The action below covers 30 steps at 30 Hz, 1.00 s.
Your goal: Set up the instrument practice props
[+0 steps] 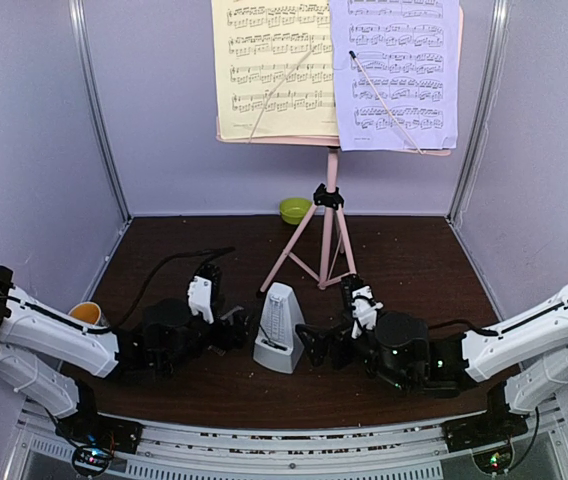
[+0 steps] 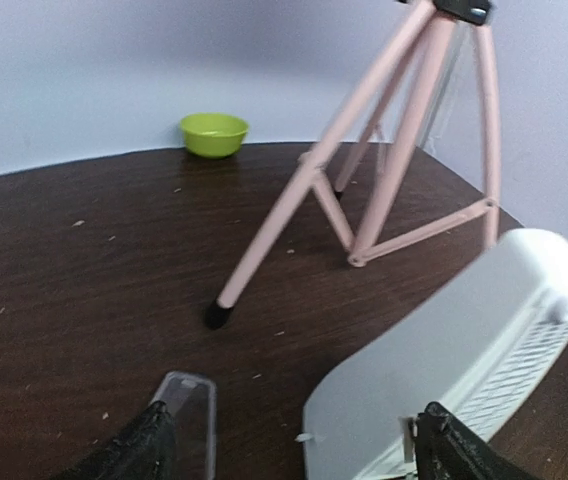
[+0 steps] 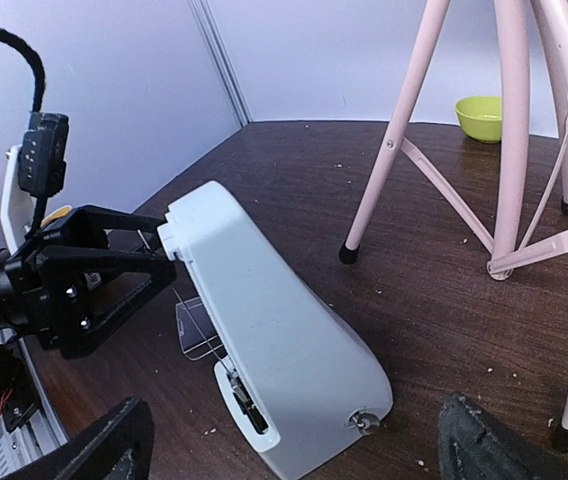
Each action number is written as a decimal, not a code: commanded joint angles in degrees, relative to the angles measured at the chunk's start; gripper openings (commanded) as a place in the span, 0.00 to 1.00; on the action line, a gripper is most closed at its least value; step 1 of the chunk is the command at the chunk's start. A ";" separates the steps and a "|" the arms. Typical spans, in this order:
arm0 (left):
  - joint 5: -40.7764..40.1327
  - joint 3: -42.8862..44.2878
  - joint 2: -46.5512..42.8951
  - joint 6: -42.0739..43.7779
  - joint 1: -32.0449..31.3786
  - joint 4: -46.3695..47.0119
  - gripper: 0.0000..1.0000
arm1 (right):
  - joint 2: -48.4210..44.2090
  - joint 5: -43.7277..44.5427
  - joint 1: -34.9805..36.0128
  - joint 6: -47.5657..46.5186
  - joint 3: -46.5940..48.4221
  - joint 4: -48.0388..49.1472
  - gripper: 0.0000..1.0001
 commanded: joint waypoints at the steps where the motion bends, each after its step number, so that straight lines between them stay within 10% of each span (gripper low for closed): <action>1: -5.95 -7.91 -6.05 -13.00 3.88 -2.21 0.83 | -1.42 1.63 -0.43 0.46 -1.04 -1.21 1.00; 14: 2.12 -7.55 -25.07 -12.80 16.30 -23.41 0.95 | -5.02 1.21 -1.49 -0.24 -1.93 -2.73 1.00; 30: 29.93 17.67 -15.29 -2.32 44.13 -46.20 0.98 | -27.65 -11.82 -25.52 -2.14 -3.21 -17.67 1.00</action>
